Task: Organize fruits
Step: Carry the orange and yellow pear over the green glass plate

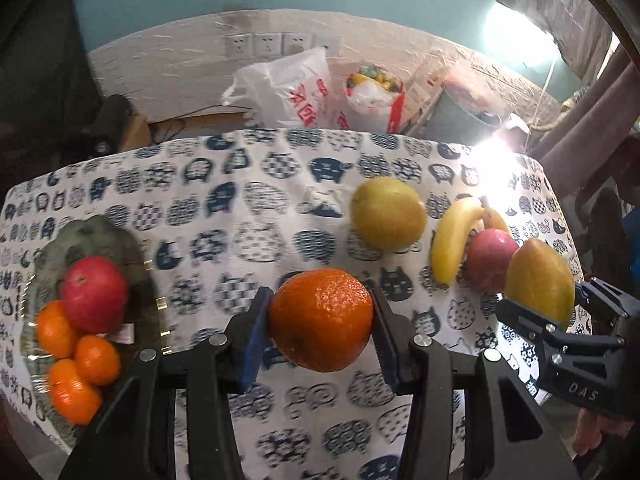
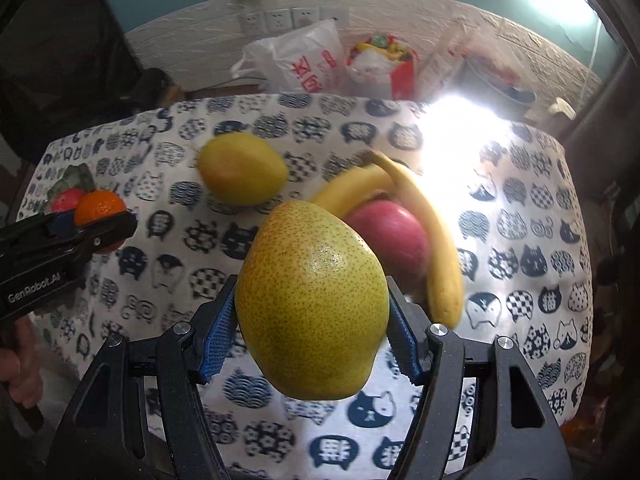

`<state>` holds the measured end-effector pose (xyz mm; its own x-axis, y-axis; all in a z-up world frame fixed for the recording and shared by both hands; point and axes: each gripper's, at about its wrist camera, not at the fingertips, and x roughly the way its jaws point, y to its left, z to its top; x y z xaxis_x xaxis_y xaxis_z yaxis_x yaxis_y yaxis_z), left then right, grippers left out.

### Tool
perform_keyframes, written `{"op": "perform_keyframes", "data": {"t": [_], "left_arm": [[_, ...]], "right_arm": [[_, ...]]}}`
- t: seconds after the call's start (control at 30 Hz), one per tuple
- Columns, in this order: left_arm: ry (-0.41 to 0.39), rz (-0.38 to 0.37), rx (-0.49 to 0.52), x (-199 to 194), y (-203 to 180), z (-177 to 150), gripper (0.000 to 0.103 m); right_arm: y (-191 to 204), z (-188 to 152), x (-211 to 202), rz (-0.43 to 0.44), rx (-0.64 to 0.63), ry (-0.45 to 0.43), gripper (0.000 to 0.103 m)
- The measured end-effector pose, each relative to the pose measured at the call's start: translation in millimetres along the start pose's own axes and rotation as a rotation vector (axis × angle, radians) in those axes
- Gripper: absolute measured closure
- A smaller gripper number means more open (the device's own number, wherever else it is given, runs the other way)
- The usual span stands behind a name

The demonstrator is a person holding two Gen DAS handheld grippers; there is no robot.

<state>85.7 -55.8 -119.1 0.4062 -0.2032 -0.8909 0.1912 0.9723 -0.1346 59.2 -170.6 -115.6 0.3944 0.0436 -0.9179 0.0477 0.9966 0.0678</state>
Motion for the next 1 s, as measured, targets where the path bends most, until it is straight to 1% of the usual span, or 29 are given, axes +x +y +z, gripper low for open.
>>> {"op": "perform_keyframes", "data": {"t": [0.2,0.43,0.53,0.67,0.8,1.0], "left_arm": [[-0.018,0.023,-0.062,-19.5,40.2,-8.8,0.054],[-0.048,0.064,-0.142,-39.9,95.7,-20.3,0.054],[-0.049,0.081,-0.177,-43.9,118.1,-25.7,0.054],[-0.054,0.084,-0.241,-48.1,149.5,-34.6,0.054],[-0.06,0.109,-0.275,-51.0,174.3,-42.2,0.054],[-0.051,0.126,-0.317,-49.6,206.4,-54.5,0.054]], "right_arm": [[37.7,12.2,0.3,0.031,-0.053,-0.006,0.035],[88.4,24.1,5.8,0.071,-0.119,-0.002,0.035],[109.9,29.3,9.9,0.091,-0.14,0.006,0.035],[139.3,35.8,15.9,0.116,-0.17,0.012,0.035],[171.6,40.6,24.5,0.141,-0.211,0.021,0.035],[208.1,44.1,39.0,0.164,-0.253,0.046,0.035]]}}
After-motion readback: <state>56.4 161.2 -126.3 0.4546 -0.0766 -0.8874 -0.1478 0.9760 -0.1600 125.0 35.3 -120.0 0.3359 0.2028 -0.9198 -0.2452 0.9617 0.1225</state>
